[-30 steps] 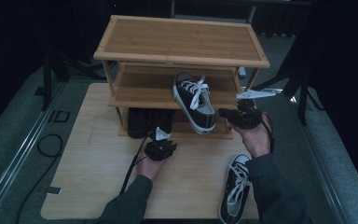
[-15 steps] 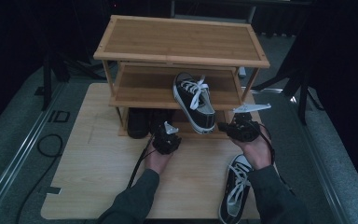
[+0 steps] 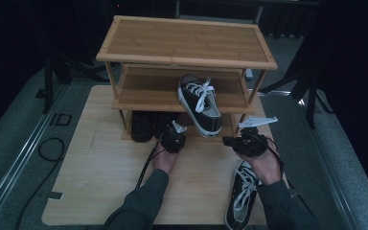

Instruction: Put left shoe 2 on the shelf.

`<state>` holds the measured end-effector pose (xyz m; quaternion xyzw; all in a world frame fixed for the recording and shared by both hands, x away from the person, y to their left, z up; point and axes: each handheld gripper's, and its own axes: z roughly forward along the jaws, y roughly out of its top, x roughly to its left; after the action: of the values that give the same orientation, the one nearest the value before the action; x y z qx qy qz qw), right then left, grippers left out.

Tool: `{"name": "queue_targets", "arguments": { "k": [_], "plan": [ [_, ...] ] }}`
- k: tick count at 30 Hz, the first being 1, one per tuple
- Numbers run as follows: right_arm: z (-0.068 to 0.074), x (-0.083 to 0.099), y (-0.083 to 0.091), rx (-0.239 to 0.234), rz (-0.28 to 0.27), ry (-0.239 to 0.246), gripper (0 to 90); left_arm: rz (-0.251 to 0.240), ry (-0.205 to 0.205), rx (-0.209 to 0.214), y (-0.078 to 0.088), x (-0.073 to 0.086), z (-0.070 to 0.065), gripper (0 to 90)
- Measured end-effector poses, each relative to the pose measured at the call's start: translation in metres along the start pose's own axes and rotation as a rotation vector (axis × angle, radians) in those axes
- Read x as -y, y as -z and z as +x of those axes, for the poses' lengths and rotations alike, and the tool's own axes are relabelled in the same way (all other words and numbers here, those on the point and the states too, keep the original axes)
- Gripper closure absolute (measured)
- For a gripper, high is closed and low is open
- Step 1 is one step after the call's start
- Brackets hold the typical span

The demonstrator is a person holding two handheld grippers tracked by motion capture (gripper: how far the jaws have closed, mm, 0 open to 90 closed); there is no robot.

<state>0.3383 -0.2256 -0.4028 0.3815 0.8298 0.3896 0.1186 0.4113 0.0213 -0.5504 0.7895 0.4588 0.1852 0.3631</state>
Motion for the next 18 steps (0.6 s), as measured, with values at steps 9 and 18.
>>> {"name": "queue_targets", "arguments": {
  "k": [9, 18],
  "plan": [
    [0.014, 0.001, 0.006, -0.019, 0.004, 0.050, 88.3, 0.000, -0.022, -0.032, -0.007, -0.008, -0.003, 89.8],
    [0.034, -0.008, 0.023, -0.023, -0.076, 0.097, 89.2, -0.008, -0.043, -0.071, -0.016, -0.014, -0.007, 89.4]
  ]
}}
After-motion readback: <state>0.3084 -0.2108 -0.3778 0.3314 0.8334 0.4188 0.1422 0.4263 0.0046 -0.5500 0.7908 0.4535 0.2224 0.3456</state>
